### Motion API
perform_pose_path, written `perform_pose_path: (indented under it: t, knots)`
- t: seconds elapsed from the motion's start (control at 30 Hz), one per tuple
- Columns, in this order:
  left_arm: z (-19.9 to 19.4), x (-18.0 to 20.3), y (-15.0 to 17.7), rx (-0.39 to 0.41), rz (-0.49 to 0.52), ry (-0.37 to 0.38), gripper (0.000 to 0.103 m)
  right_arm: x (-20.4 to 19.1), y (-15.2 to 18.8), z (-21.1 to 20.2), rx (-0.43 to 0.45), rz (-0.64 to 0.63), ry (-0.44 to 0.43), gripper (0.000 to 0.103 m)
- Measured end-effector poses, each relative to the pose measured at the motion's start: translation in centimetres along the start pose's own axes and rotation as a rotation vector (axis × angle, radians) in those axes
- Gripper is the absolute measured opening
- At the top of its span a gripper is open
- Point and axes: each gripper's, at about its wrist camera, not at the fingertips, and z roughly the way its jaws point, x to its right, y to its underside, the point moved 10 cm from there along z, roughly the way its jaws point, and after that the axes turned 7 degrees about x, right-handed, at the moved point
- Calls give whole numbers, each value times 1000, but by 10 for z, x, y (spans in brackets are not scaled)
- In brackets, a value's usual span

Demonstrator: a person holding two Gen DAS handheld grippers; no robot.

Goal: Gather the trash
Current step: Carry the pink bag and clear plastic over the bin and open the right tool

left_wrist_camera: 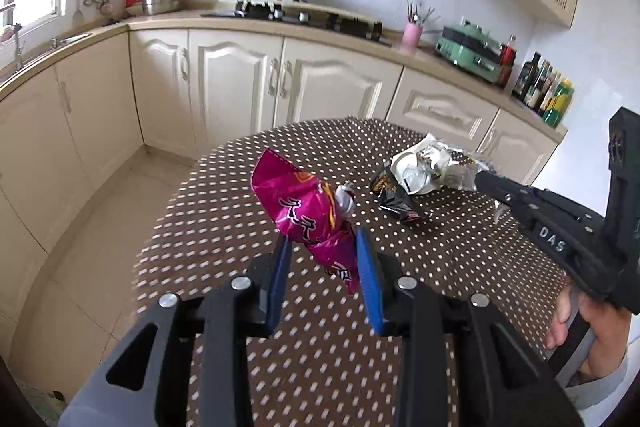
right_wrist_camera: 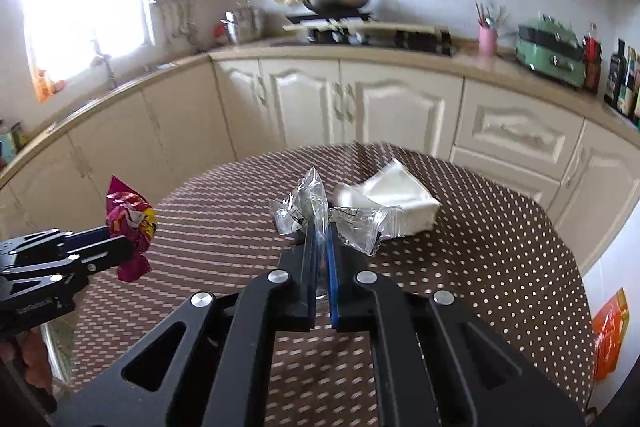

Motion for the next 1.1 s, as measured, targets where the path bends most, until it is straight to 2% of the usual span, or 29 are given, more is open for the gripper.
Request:
perform_pose_path:
  t: [0.17,0.3,0.4,0.5,0.67,0.83,0.93,1.1]
  knots:
    - [-52,-29,6,48,-41,-18,32,-62,-9,-33,36,-50,-92,4]
    - [-94,-68,23,72,-77,-68,32,-126,-4,-47,40,-90,-191,4]
    - [-122,-104,43,74,-114,-114,32,-193,9,-51,25,-130,-285,4]
    - [-151,-145,70,67,-155,-193,32,-244,24,-51,-1,-156,-362,4]
    - [-193,-216,130,45,-274,-302,32,-330,68,-42,-89,-183,-494,4]
    - [-204,-277,192,-16,-376,-395,32,-394,120,-24,-195,-233,-564,4]
    - [-197,-302,226,-54,-448,-400,32,-422,159,-8,-266,-272,-573,4]
    - [-176,-325,274,-124,-524,-393,32,-440,215,29,-386,-300,-541,4]
